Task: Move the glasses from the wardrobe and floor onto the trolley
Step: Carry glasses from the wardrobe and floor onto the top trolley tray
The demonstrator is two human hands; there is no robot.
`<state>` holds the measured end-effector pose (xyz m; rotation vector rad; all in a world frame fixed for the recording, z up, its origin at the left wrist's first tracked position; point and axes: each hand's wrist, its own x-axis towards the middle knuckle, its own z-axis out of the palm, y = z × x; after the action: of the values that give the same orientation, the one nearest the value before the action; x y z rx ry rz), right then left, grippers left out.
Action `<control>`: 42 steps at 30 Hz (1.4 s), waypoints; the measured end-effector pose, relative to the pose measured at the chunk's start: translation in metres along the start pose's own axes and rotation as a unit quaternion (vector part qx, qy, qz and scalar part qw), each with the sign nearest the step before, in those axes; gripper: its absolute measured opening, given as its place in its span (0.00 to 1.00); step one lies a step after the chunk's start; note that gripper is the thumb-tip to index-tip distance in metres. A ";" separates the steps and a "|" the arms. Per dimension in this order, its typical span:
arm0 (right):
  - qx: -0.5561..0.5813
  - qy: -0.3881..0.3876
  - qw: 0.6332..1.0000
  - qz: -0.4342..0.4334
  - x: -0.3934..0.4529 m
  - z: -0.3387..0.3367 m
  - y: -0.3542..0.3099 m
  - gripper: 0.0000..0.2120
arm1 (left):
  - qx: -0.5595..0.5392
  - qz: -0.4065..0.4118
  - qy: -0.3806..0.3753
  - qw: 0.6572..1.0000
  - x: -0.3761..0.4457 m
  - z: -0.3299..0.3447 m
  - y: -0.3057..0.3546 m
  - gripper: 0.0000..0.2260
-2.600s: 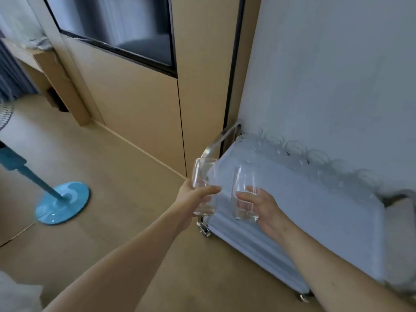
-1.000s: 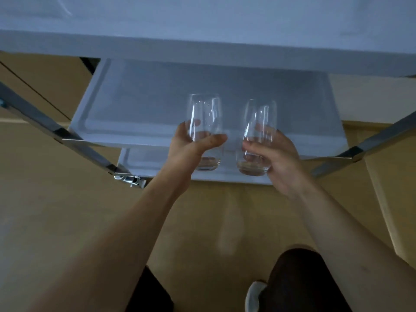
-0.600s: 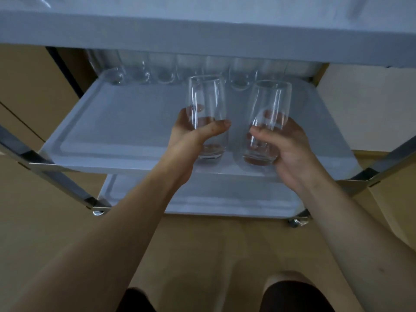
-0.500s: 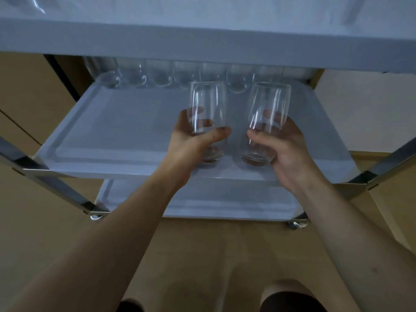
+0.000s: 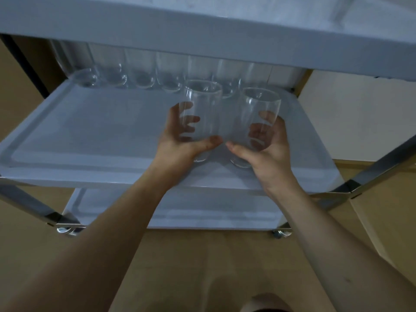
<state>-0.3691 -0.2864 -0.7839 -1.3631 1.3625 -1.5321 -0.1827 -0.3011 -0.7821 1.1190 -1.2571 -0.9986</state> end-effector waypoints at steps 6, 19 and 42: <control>-0.061 -0.003 0.998 -0.012 0.022 -0.008 0.008 0.44 | 0.013 0.019 -0.011 1.000 0.002 -0.006 -0.010 0.42; -0.102 0.085 0.991 0.009 0.111 -0.037 0.029 0.40 | 0.029 0.039 -0.013 0.999 0.007 0.000 -0.017 0.41; -0.215 0.121 0.969 0.008 0.199 -0.054 0.062 0.47 | 0.107 0.042 -0.039 0.993 0.009 0.001 -0.019 0.44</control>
<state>-0.4765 -0.4732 -0.7855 -1.4402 1.9420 -1.4827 -0.1822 -0.3138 -0.7988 1.1882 -1.4890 -0.8653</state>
